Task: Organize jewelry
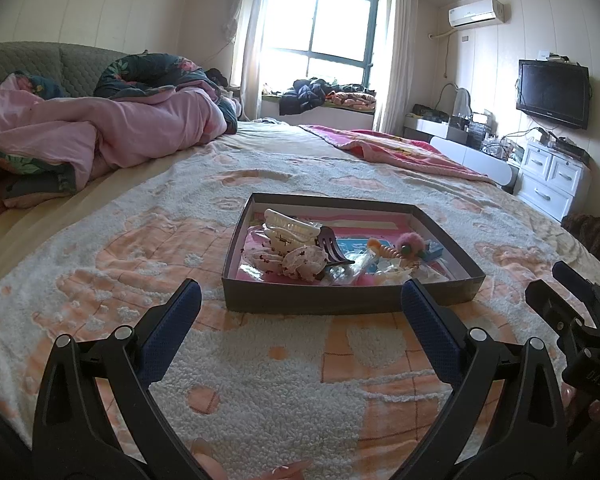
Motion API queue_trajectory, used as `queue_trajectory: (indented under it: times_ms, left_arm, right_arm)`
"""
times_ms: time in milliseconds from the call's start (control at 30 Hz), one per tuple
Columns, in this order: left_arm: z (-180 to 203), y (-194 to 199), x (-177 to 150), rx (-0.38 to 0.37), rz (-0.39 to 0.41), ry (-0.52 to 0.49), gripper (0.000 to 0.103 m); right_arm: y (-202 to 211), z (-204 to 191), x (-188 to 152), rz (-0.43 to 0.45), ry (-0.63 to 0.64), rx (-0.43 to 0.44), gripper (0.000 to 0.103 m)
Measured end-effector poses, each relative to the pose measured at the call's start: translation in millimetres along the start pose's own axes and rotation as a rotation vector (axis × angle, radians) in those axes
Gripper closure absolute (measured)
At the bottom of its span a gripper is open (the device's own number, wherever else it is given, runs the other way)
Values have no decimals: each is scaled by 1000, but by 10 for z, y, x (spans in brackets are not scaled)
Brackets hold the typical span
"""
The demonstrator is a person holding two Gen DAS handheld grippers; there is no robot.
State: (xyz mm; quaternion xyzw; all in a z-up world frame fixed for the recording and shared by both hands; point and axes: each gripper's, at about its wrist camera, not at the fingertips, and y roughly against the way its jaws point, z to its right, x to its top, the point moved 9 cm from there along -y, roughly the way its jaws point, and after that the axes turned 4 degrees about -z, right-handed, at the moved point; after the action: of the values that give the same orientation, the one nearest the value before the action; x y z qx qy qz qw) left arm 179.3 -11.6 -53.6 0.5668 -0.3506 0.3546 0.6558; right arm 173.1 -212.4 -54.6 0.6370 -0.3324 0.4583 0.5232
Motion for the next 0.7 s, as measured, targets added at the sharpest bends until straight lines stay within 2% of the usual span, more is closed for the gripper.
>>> queue_trajectory:
  times_ms: [700]
  left_arm:
    - [-3, -1, 2, 1, -2, -1, 11]
  right_arm:
    - [-6, 14, -16, -1, -3, -3, 7]
